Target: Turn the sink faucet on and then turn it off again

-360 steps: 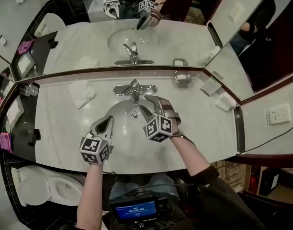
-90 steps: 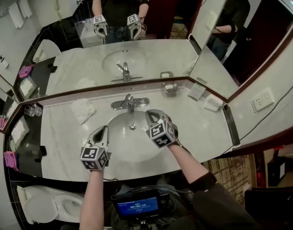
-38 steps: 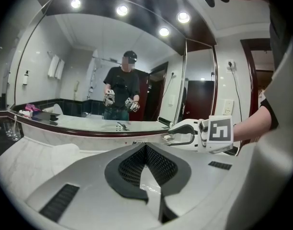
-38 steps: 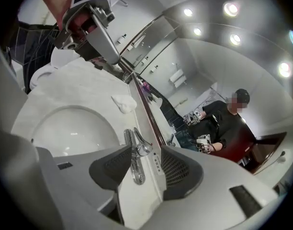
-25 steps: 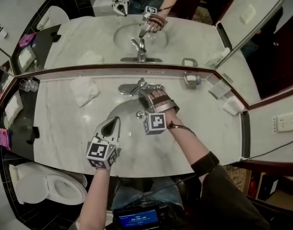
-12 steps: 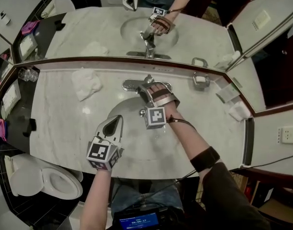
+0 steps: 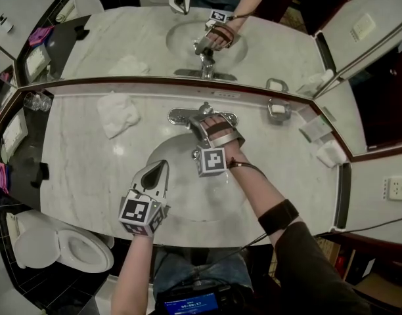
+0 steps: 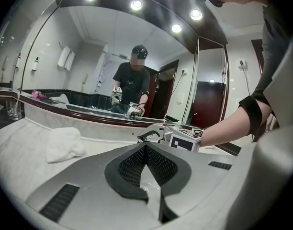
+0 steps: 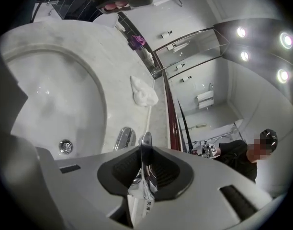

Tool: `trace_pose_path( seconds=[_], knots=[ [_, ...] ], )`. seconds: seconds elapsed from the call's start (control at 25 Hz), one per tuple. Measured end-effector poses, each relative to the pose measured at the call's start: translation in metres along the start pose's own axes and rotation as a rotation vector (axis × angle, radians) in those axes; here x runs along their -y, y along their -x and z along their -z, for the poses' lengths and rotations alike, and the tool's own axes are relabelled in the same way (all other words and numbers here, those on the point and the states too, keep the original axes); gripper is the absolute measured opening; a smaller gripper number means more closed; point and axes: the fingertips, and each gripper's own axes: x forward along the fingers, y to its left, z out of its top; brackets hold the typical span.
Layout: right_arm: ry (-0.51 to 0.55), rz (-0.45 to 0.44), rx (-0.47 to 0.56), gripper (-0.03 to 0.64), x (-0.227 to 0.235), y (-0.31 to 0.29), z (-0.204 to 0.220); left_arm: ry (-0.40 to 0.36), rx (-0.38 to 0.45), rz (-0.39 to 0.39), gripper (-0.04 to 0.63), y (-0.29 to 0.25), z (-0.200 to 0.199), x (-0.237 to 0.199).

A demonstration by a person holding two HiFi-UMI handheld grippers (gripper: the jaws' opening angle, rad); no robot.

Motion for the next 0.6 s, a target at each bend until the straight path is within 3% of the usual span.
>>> trace_pose_path(
  seconds=[0.6],
  knots=[
    [-0.254,-0.035,0.033,0.080,0.014,0.002,-0.001,-0.005,-0.014,-0.005,0.000,-0.001,0.000,-0.003]
  ],
)
